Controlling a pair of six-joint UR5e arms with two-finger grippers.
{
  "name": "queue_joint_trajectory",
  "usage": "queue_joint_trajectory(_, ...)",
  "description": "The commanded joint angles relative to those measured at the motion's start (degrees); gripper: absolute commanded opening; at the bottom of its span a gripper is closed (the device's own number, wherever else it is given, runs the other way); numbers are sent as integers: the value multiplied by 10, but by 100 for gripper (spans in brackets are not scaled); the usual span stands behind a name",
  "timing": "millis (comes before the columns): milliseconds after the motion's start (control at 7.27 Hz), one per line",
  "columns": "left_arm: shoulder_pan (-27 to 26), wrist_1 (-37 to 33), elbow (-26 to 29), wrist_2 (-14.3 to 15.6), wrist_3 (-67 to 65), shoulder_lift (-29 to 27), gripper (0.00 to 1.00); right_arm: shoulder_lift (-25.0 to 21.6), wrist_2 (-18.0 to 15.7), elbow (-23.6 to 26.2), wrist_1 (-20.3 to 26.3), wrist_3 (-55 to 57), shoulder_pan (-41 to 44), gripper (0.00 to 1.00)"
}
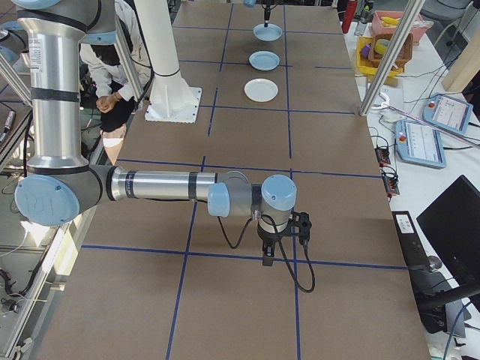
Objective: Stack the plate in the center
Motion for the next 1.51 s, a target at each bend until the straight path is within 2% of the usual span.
queue_joint_trajectory(0, -6, 0, -64, 45, -120, -3, 0, 0, 0, 0, 0, 1, 0, 100)
queue_joint_trajectory(138, 10, -3, -88, 78, -175, -4, 0, 0, 0, 0, 0, 1, 0, 100)
queue_joint_trajectory(275, 55, -3, -101, 90, -208, -3, 0, 0, 0, 0, 0, 1, 0, 100)
queue_joint_trajectory(413, 98, -29, -109, 140, -254, -3, 0, 0, 0, 0, 0, 1, 0, 100)
queue_joint_trajectory(688, 161, -103, -110, 167, -339, -4, 0, 0, 0, 0, 0, 1, 0, 100)
queue_joint_trajectory(963, 184, -128, -115, 174, -342, -4, 0, 0, 0, 0, 0, 1, 0, 100)
queue_joint_trajectory(1376, 214, -129, -127, 174, -342, -5, 0, 0, 0, 0, 0, 1, 0, 100)
